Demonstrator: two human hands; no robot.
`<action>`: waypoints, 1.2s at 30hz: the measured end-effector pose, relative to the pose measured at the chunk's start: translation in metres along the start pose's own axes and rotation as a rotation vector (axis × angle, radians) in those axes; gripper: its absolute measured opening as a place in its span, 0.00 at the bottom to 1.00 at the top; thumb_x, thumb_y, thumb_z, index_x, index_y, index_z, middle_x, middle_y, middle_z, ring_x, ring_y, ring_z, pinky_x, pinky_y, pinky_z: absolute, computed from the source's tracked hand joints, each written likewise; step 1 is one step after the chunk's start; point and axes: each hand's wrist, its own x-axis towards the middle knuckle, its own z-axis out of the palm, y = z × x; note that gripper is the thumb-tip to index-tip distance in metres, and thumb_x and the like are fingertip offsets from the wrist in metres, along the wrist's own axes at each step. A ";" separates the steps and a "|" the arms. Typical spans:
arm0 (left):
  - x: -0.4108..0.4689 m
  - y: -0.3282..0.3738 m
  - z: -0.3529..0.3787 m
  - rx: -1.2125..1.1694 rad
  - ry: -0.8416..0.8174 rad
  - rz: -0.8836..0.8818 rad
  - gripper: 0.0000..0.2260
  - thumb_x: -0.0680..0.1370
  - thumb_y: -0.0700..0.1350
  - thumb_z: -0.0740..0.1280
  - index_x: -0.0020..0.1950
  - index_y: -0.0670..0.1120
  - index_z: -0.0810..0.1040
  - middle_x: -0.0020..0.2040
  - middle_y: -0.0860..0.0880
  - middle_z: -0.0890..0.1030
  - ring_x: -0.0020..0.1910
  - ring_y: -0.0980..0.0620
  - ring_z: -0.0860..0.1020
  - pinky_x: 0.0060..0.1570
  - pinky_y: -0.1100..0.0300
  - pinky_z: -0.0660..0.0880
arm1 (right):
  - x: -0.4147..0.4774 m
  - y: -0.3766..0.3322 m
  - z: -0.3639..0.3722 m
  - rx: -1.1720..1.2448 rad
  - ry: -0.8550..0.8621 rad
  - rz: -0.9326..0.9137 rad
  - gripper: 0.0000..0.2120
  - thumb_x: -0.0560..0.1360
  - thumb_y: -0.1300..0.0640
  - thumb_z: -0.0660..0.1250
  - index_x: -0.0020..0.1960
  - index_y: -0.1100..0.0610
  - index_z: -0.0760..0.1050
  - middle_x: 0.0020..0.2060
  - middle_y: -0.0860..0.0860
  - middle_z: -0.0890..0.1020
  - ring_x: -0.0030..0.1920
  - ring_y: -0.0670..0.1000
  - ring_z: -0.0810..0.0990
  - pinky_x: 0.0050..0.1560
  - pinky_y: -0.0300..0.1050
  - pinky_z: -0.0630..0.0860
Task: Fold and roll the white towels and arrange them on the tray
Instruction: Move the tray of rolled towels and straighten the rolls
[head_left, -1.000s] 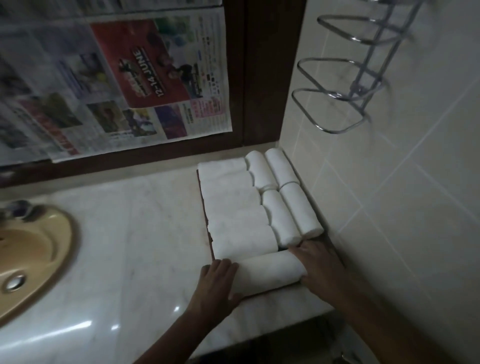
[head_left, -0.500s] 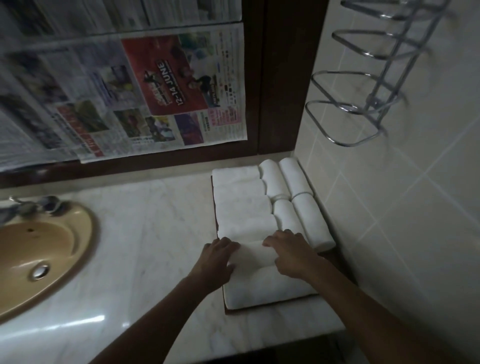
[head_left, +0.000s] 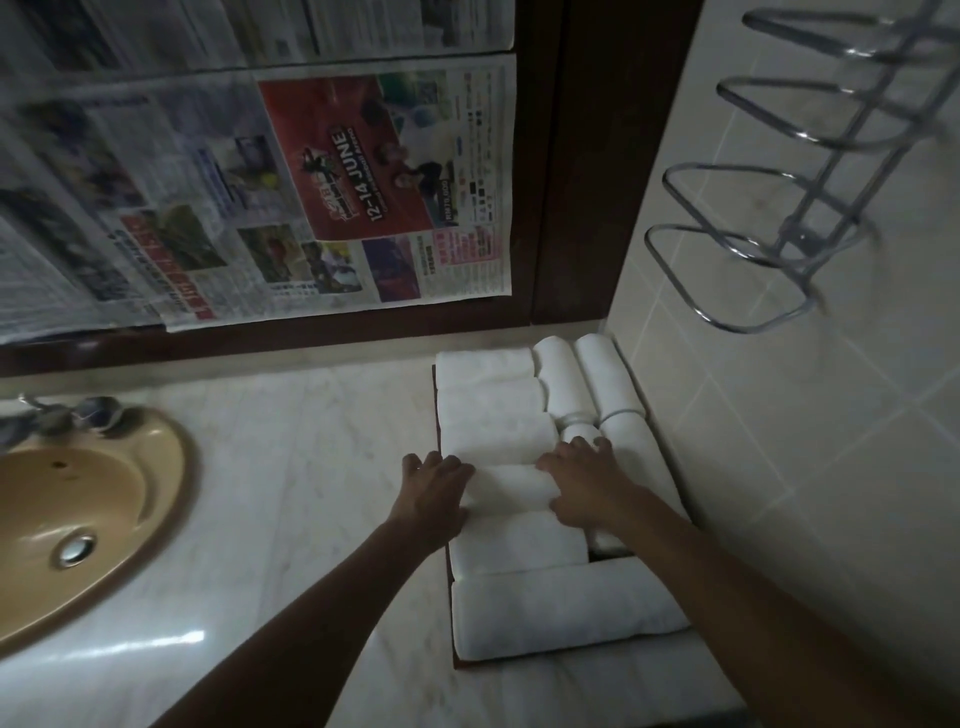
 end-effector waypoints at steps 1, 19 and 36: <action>0.001 -0.001 -0.001 -0.007 -0.005 -0.004 0.27 0.74 0.56 0.72 0.72 0.52 0.74 0.66 0.52 0.78 0.65 0.47 0.74 0.61 0.49 0.62 | 0.002 0.004 -0.003 0.039 -0.017 0.004 0.29 0.75 0.48 0.67 0.75 0.47 0.67 0.70 0.52 0.71 0.72 0.56 0.66 0.74 0.61 0.56; 0.070 -0.045 -0.012 -0.324 0.111 -0.109 0.23 0.78 0.55 0.70 0.72 0.52 0.74 0.67 0.52 0.76 0.65 0.48 0.72 0.63 0.49 0.67 | 0.084 0.023 -0.042 0.141 0.142 0.081 0.25 0.77 0.45 0.66 0.73 0.46 0.70 0.66 0.48 0.76 0.68 0.54 0.70 0.70 0.56 0.62; 0.187 -0.112 -0.034 -0.250 -0.053 -0.062 0.32 0.81 0.55 0.68 0.82 0.51 0.59 0.80 0.50 0.64 0.76 0.43 0.64 0.71 0.42 0.64 | 0.181 0.045 -0.081 0.059 0.092 0.135 0.32 0.80 0.44 0.67 0.81 0.44 0.59 0.79 0.48 0.65 0.79 0.56 0.59 0.74 0.62 0.56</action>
